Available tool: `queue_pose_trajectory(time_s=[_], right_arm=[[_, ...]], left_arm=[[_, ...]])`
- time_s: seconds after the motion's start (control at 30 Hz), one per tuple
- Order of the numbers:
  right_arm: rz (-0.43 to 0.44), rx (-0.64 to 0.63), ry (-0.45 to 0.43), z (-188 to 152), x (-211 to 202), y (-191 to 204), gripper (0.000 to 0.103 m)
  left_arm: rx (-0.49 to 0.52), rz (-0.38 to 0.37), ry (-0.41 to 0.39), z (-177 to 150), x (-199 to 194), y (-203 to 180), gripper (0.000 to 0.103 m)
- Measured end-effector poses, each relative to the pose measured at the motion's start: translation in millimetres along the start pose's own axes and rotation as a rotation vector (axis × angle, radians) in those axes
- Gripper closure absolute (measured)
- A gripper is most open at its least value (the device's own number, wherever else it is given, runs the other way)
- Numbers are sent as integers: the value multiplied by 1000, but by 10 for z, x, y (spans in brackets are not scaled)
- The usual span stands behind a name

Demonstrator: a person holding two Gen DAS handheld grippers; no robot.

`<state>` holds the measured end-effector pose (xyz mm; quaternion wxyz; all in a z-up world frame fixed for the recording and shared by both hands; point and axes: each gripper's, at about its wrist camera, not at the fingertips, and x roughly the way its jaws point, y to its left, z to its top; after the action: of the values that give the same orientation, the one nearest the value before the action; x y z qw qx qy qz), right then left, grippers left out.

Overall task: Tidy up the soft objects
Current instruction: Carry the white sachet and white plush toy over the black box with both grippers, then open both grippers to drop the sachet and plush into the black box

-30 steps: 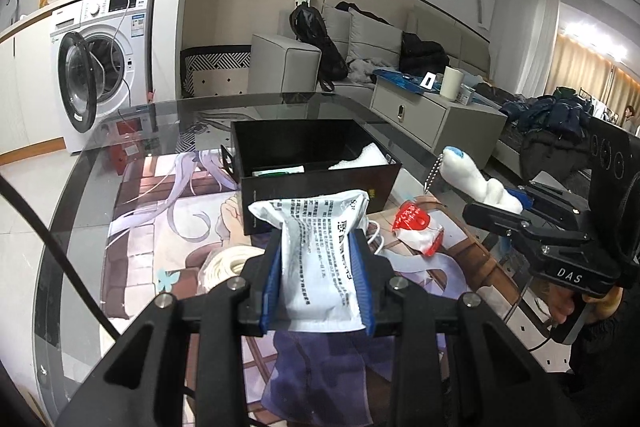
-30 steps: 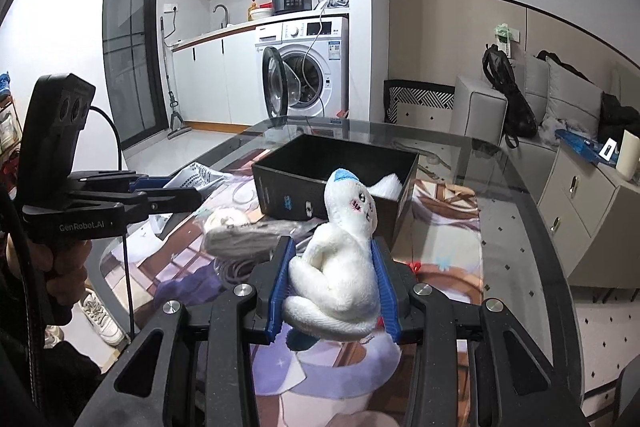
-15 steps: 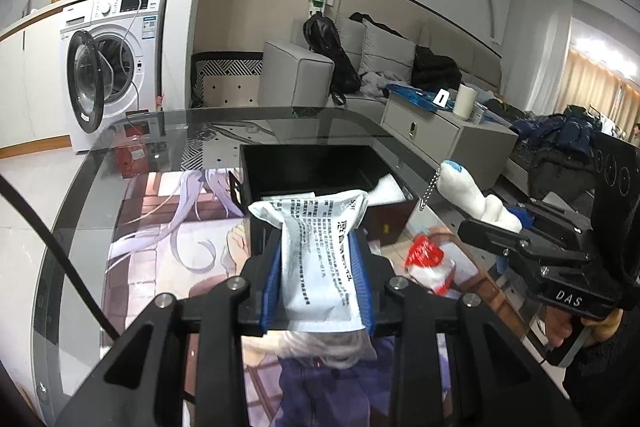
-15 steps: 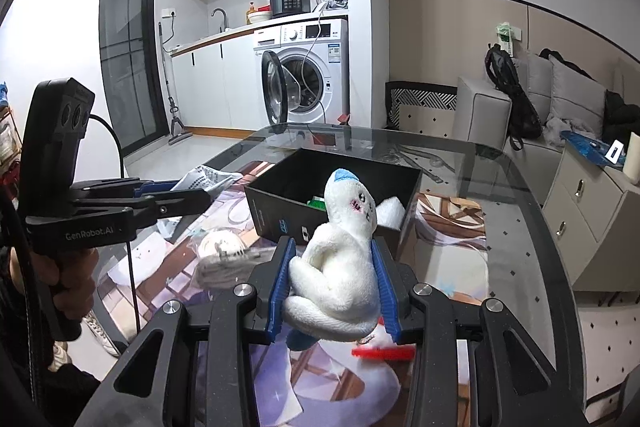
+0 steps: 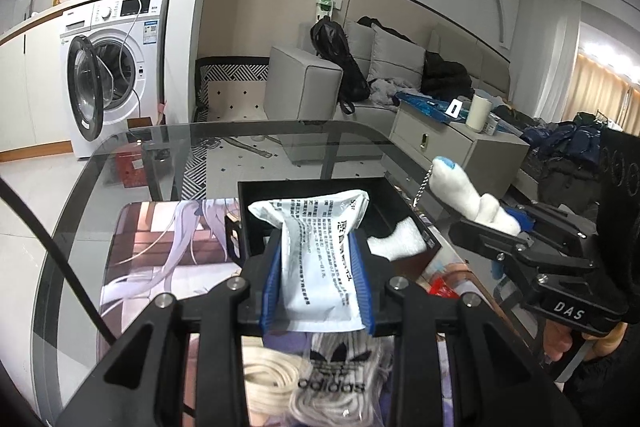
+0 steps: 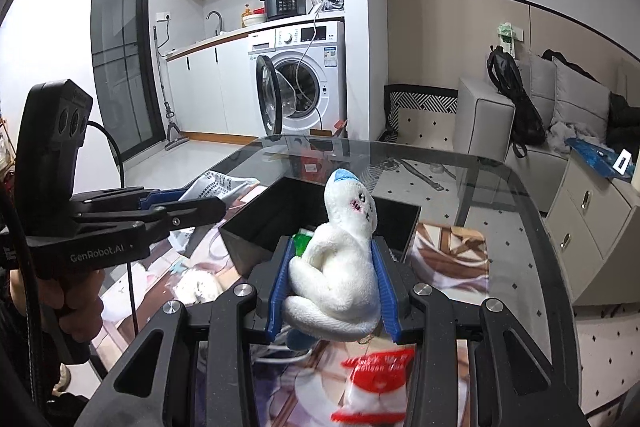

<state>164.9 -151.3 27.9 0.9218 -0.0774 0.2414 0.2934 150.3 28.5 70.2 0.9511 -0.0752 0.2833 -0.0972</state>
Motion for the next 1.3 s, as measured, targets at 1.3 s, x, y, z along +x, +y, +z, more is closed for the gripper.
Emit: queue_pose_trajectory(time_s=[1.3], right_arm=[[-2,16,109,166,980,-327,61]], left_arm=[[-42,65,112,227,877,108,70]])
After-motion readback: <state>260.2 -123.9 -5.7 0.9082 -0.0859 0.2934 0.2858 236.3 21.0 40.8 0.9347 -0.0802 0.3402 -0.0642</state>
